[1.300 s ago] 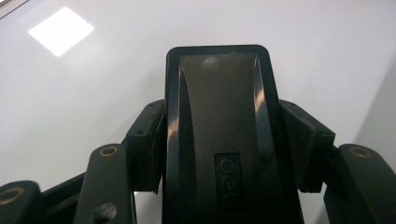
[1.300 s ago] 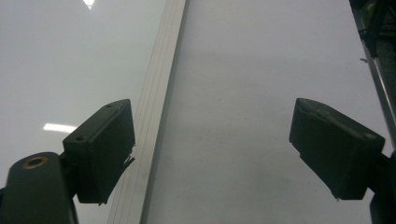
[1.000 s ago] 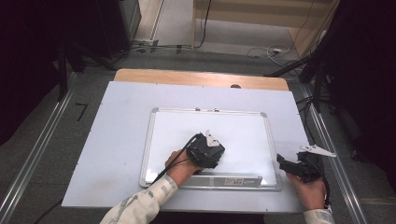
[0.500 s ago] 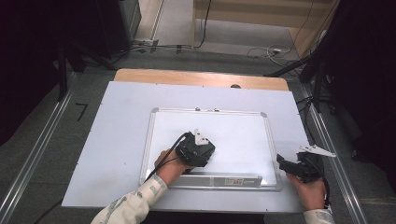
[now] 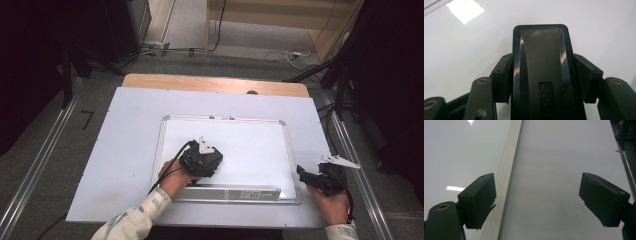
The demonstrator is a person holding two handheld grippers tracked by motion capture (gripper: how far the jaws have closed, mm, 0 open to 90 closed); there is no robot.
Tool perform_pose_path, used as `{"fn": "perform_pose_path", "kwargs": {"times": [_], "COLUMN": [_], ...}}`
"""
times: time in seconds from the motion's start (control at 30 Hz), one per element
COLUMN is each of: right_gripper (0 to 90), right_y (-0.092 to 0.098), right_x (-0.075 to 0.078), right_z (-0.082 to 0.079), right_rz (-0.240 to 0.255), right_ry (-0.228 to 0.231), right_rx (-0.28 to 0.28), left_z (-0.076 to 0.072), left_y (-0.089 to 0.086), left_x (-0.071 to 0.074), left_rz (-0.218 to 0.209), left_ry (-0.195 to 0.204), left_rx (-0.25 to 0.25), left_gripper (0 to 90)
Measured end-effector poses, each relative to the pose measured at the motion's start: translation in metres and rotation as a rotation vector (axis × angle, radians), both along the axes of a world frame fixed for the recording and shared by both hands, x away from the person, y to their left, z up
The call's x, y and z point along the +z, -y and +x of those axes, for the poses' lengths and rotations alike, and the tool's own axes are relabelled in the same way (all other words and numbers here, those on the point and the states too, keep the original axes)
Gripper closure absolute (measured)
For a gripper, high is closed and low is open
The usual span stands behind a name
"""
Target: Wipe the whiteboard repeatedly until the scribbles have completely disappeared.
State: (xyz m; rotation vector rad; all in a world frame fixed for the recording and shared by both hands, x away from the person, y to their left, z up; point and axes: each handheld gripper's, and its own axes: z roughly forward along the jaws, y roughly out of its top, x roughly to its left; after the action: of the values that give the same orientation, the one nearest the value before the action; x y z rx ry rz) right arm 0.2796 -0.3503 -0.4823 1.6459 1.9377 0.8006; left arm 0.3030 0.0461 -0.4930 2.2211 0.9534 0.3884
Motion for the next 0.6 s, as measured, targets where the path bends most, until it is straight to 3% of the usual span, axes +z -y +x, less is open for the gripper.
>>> {"fn": "perform_pose_path", "kwargs": {"times": [0.3,0.43,0.6], "right_gripper": [12.9,12.9,12.9], "right_y": [0.000,0.000,0.000], "right_x": [-0.001,-0.001,-0.001], "right_z": [0.003,0.003,0.002], "right_rz": [-0.002,-0.005,-0.003], "right_ry": [-0.006,-0.001,-0.001], "right_rx": [-0.007,-0.008,-0.005], "left_z": [0.002,0.001,0.001], "left_y": [-0.008,-0.010,-0.015], "left_x": [0.001,0.001,0.007], "left_rz": [-0.043,-0.049,-0.101], "left_ry": [-0.027,-0.020,-0.012], "left_rx": [0.032,0.057,0.102], "left_gripper": [40.1,40.1,40.1]}}
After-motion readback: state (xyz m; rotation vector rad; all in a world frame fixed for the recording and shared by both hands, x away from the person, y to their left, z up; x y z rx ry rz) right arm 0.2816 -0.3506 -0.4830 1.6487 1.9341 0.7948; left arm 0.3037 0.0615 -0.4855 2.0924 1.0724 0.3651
